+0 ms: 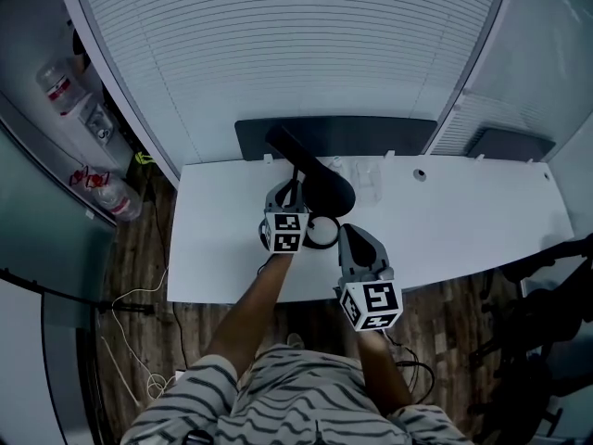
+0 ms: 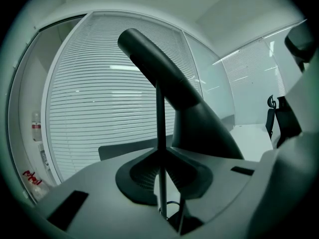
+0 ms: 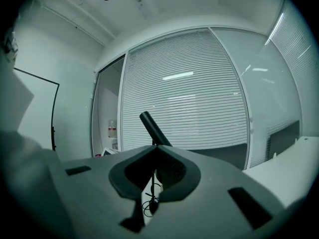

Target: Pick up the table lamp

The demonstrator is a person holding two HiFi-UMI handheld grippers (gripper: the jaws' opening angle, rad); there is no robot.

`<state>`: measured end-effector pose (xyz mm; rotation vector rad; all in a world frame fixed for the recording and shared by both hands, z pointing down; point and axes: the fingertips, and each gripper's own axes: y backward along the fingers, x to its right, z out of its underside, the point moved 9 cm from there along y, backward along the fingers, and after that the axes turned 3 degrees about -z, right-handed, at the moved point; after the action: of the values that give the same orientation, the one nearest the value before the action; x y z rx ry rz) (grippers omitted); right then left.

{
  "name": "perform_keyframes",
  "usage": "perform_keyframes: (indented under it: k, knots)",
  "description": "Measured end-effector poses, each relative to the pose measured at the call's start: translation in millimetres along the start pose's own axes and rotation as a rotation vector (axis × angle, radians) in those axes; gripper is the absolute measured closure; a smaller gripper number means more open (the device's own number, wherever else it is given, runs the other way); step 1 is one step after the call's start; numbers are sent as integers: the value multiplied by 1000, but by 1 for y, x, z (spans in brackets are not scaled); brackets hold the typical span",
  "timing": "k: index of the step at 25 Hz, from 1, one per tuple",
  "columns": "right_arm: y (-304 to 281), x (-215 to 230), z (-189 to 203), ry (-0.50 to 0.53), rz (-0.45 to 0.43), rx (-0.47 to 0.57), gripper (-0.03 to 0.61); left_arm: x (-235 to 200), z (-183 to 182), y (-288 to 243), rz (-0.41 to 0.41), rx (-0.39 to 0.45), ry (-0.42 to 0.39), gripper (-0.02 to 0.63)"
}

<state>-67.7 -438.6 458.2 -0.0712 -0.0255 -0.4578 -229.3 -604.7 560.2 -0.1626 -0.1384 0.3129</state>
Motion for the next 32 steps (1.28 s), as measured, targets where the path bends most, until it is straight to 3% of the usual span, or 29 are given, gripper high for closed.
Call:
perform_keyframes:
  k: [8, 17, 32]
  knots:
    - [14, 13, 0, 7, 42, 2, 568, 8, -7, 4, 10, 11, -20, 574]
    - [22, 21, -5, -6, 55, 22, 568, 6, -60, 20, 12, 33, -118, 574]
    - [20, 1, -20, -14, -25, 62, 568, 7, -106, 110, -33, 95, -58, 574]
